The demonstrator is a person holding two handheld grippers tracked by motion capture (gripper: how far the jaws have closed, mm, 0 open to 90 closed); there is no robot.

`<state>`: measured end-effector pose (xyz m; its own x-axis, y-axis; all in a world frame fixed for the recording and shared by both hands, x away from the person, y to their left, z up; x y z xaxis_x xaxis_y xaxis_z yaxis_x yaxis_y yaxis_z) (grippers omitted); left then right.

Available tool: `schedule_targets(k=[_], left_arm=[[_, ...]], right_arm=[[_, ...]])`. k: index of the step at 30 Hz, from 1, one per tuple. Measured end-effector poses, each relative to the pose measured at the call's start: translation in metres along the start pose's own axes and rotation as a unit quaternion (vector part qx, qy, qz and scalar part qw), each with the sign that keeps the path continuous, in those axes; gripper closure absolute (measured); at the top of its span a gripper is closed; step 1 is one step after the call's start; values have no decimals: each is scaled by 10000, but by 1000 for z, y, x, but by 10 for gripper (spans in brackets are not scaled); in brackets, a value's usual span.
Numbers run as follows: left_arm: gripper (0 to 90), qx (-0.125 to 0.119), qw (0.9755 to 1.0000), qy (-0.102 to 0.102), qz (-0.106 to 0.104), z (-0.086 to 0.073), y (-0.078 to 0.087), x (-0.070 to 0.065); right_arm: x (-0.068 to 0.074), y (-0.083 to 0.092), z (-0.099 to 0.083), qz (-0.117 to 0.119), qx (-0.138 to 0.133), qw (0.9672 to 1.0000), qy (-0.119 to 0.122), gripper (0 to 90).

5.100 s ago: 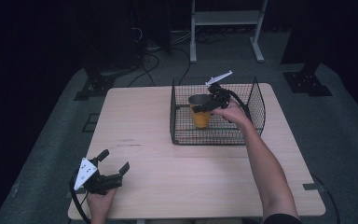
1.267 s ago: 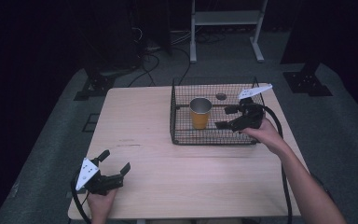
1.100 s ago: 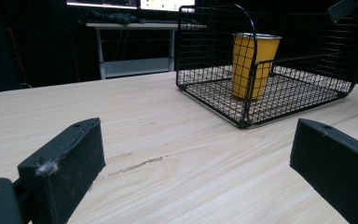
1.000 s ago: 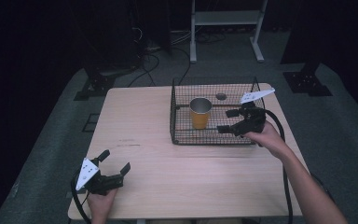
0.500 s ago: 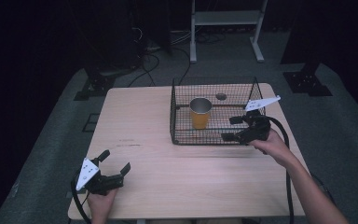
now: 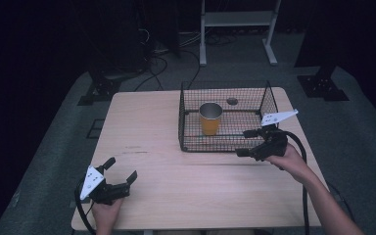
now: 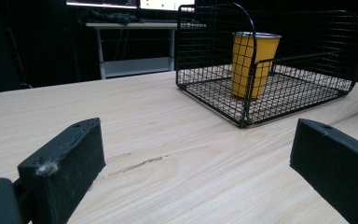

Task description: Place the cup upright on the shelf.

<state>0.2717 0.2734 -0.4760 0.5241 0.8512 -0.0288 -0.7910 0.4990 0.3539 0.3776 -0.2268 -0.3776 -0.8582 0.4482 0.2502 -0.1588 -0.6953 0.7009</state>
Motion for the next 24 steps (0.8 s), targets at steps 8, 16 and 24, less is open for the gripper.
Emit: schedule_targets(k=[8,16,24], left_arm=[[23,-1,10000,-6,2,0,0,0],[23,1,10000,-9,4,0,0,0],[23,7,10000,-12,10,0,0,0]], right_arm=[[4,-1,-9,49,25,10000,-6,62],[3,-4,-24,-17,87,9999,-79,62],[1,-3,-39,3,23,9998,-187,62]])
Point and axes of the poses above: each handheld gripper's, and its own axes: y roughly backward along the jaws, z roughly out of its top, x roughly to its left, the point moved 1 cm from there along -y, roughly forward along the jaws, and after that the axes turned 14 degrees about x, right-handed, at the moved point
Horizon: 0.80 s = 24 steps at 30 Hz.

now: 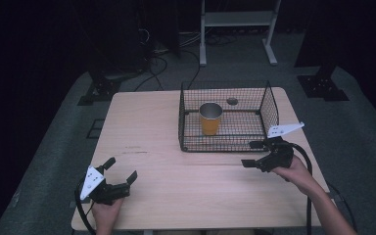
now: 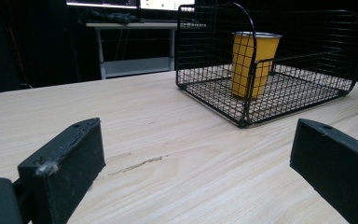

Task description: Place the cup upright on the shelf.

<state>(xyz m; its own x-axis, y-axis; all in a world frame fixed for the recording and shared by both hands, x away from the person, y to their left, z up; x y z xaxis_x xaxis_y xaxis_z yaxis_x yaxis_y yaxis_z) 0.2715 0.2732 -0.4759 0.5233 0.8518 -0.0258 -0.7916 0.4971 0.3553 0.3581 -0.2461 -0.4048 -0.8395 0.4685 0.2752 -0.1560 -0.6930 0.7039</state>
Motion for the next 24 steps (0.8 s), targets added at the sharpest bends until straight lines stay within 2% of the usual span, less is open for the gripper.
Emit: schedule_targets(k=[24], left_arm=[[23,-7,10000,5,-3,0,0,0]], right_arm=[[5,-1,-35,-116,0,9999,-75,62]])
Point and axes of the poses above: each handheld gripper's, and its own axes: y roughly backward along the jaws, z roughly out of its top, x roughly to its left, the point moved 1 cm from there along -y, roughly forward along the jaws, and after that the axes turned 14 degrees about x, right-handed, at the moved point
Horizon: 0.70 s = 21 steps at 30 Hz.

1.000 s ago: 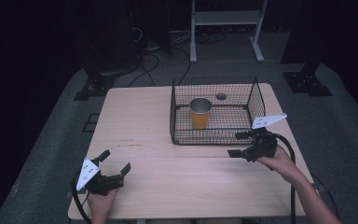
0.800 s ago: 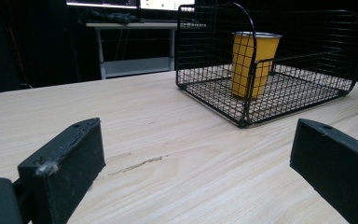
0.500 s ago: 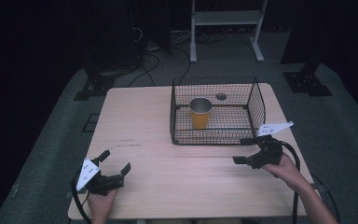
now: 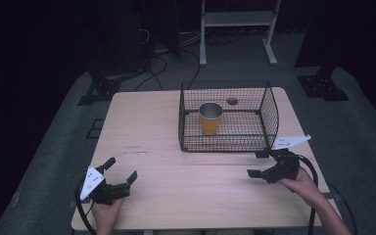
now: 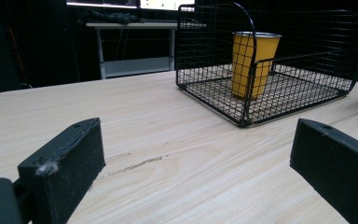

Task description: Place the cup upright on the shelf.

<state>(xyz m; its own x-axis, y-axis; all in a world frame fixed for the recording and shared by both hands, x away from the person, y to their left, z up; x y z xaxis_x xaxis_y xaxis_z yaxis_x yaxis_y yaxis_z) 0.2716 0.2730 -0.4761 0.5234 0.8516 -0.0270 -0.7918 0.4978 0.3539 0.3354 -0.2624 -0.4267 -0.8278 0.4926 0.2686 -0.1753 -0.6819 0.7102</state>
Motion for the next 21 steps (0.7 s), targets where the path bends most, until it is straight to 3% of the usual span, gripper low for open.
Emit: schedule_targets(k=[21], left_arm=[[23,12,10000,-6,6,0,0,0]], right_arm=[[-4,13,-26,-144,-237,9994,-221,64]])
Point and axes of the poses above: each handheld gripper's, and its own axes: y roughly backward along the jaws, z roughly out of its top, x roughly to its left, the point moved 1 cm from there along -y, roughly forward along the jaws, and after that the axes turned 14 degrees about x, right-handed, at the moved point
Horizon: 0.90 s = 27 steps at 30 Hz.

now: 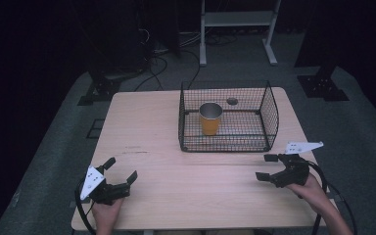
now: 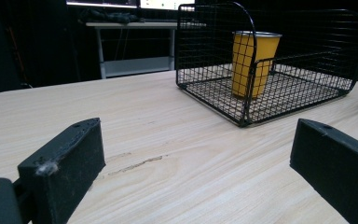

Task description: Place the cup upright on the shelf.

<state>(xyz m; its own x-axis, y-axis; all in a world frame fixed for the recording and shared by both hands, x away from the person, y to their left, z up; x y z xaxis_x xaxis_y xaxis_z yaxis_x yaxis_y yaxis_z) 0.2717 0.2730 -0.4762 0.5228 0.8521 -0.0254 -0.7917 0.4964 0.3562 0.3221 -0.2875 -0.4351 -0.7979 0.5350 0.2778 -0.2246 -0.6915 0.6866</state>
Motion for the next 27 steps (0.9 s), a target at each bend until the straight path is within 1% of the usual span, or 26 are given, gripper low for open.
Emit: schedule_targets(k=[6,15,16,20,21,25,27], left_arm=[[23,5,10000,-2,7,0,0,0],[23,25,10000,-7,34,0,0,0],[23,20,10000,1,35,0,0,0],[23,32,10000,-11,42,0,0,-1],[23,29,10000,-8,46,0,0,-1],[23,26,10000,-15,48,0,0,-1],[23,25,10000,-30,51,0,0,-1]], right_arm=[[0,6,-11,-51,-91,9999,-61,64],[-1,9,-31,-170,-134,9995,-215,64],[-1,8,-33,-137,-143,9995,-250,64],[1,5,-43,-169,-73,9994,-281,64],[2,5,-45,-137,-81,9994,-304,64],[7,5,-57,-146,-164,9991,-364,64],[11,6,-62,-188,-181,9989,-392,64]])
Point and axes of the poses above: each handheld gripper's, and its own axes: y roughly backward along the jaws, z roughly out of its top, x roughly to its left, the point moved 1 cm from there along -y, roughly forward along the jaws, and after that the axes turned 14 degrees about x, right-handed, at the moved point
